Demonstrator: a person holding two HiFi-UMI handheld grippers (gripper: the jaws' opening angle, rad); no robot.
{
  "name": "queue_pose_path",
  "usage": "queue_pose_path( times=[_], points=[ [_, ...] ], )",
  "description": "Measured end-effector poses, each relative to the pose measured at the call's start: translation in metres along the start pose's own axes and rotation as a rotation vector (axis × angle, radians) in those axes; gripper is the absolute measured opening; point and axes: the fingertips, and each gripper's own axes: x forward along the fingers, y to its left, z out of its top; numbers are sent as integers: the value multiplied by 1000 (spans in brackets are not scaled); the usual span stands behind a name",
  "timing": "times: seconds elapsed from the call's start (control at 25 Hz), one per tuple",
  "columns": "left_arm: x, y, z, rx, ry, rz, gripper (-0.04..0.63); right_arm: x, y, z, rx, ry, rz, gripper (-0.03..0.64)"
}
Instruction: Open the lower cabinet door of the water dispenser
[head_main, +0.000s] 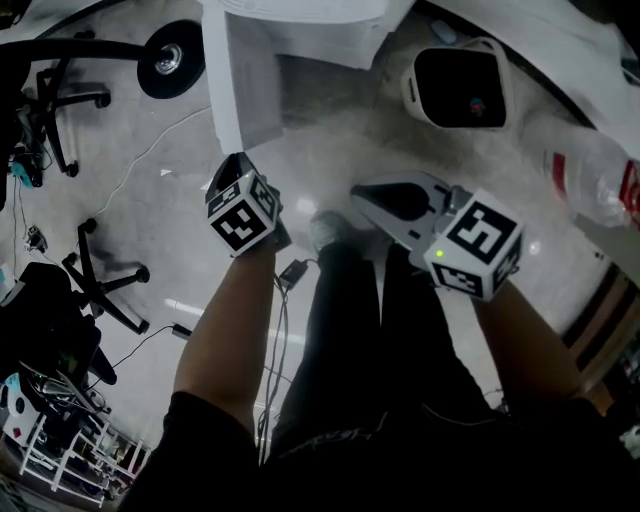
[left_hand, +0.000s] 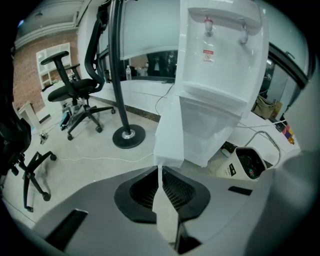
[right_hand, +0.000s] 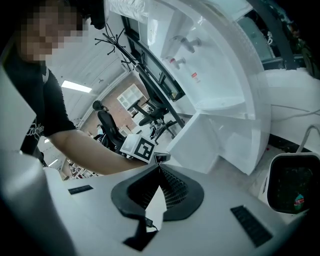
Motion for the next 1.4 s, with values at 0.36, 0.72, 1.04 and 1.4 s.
queue_pose_path(
  times=[0.36,0.72,1.04,1.4],
  points=[
    [4,32,7,-85,20,29,4,21,15,15,17,13,-7,12],
    [11,60,14,-126,24,51,0,35,20,20,19,4,-30,12],
    [15,80,24,-155,29,52,-1,45,27,30,31,-13,-56,12],
    [3,98,31,-194,0,29,2,42,39,45,34,-40,-77,12]
  ],
)
